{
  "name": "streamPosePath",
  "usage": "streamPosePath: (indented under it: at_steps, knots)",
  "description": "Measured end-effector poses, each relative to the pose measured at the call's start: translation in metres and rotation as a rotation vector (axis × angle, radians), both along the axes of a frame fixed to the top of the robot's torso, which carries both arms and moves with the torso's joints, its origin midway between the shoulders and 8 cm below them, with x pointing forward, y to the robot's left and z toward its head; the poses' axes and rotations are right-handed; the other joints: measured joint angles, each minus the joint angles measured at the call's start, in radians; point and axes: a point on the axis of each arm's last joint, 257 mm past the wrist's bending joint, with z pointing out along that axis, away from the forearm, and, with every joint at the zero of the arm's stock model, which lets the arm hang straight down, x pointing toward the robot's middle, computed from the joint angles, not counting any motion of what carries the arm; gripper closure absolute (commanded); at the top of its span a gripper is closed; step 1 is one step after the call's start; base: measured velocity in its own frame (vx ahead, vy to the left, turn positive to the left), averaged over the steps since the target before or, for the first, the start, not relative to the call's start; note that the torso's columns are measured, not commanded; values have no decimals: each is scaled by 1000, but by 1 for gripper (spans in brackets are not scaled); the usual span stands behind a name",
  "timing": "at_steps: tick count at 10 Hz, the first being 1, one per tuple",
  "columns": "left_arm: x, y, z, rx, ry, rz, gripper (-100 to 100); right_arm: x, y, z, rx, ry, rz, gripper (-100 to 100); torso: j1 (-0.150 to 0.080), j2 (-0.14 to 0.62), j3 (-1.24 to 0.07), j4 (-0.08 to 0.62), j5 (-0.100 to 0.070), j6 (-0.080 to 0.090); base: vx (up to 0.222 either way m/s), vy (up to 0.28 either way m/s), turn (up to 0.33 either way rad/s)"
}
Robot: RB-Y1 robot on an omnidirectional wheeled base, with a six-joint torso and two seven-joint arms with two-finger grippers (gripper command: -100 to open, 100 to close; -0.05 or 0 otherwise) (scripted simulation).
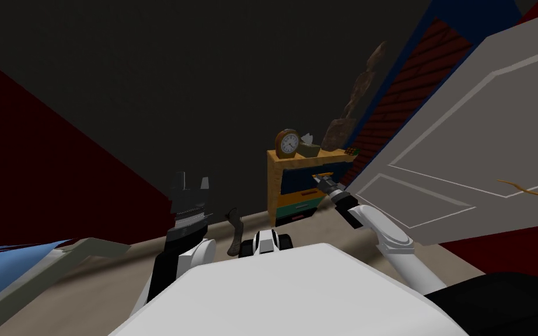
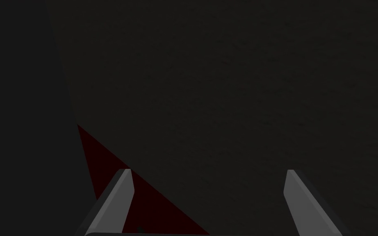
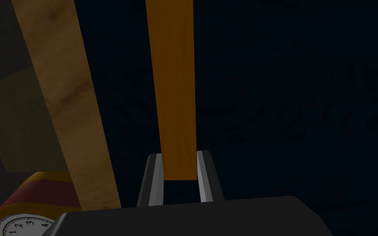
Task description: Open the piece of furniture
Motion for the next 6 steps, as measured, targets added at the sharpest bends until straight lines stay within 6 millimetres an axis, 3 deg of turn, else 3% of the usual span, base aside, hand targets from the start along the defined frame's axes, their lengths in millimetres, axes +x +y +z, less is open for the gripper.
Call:
streamPosePath:
  at_steps: [5,6]
  knots:
    - [0,0,0,0,0,0,0,-5,6,-3,0,14,22,100,1,-6,-5,-1,2,0,-160,-21,-46]
    - [0,0,0,0,0,0,0,-6,8,-3,0,16,28,-100,0,-6,-4,-1,1,0,-69,11,-67]
